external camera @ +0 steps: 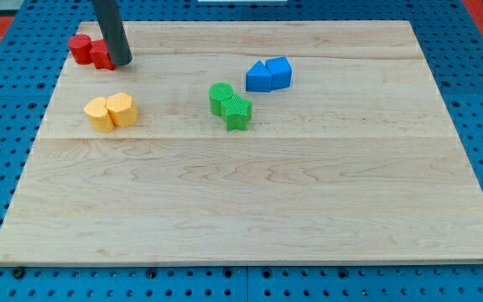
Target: Push red circle along with red star right and a bit down
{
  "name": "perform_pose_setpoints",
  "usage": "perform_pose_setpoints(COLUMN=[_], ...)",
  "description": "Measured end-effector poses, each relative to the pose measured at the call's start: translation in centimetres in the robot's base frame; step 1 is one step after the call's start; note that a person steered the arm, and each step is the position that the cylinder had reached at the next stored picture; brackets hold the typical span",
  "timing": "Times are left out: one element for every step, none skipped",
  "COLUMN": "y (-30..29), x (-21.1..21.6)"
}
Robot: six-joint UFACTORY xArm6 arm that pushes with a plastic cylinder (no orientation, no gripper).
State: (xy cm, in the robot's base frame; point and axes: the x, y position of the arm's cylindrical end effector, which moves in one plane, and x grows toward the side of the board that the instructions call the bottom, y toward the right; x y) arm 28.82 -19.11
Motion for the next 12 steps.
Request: perform_pose_setpoints(y=[0.2, 0.5, 1.8, 3.0, 2.8, 4.2, 6.6, 6.6, 6.9, 8.6, 8.9, 9.4], x=[0.0, 0.0, 0.1, -0.3, -0.1, 2.9, 3.9, 3.9, 3.6, 3.6, 3.0, 4.0])
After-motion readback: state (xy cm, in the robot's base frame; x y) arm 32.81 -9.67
